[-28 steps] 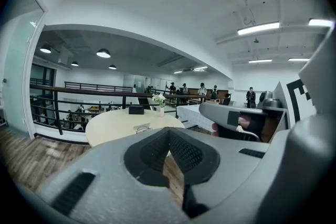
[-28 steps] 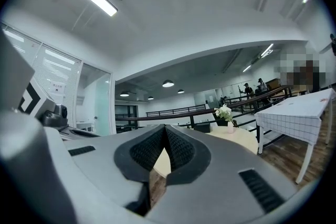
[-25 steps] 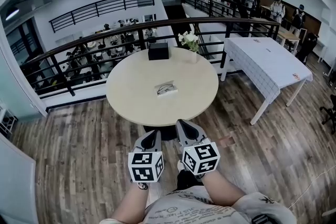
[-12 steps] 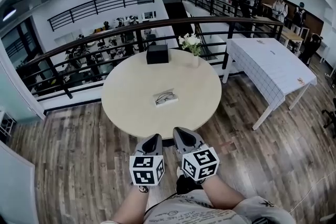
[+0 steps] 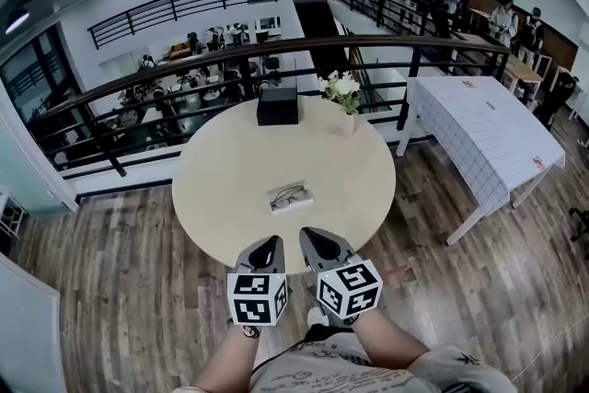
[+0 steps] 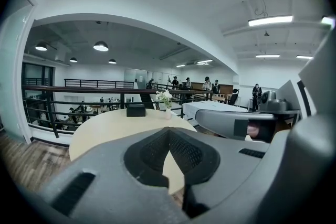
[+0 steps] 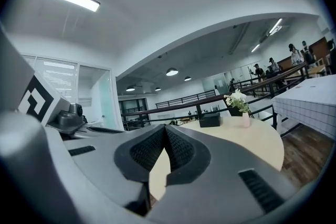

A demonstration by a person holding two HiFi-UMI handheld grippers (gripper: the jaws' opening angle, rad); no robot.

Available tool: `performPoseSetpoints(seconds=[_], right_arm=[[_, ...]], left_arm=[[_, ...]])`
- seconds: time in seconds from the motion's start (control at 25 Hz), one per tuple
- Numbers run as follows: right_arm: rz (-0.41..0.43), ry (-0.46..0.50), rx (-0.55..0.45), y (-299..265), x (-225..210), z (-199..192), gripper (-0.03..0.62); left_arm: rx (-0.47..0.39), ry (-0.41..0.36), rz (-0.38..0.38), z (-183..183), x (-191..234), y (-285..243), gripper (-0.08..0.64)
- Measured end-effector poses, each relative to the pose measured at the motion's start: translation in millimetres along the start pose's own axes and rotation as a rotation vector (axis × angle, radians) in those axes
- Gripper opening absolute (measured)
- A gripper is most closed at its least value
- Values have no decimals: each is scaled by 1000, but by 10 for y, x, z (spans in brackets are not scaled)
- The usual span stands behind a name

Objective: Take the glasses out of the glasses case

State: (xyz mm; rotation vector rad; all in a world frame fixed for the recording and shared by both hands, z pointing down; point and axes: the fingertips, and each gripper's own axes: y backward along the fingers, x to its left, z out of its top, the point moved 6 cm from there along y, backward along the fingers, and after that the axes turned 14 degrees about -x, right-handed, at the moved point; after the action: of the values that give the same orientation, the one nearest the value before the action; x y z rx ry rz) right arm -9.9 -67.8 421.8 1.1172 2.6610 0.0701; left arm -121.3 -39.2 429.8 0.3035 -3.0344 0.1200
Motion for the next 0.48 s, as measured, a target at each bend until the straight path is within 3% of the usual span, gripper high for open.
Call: performPoseSetpoints(seconds=[0.2,0.48], right_arm=[[19,-52,39,-363,-418,8,15],[46,-55,68,-742,-877,30,15]], left_arm=[[26,-1,6,8,61,-517,12],[52,-7,12,29,138,-1115,12]])
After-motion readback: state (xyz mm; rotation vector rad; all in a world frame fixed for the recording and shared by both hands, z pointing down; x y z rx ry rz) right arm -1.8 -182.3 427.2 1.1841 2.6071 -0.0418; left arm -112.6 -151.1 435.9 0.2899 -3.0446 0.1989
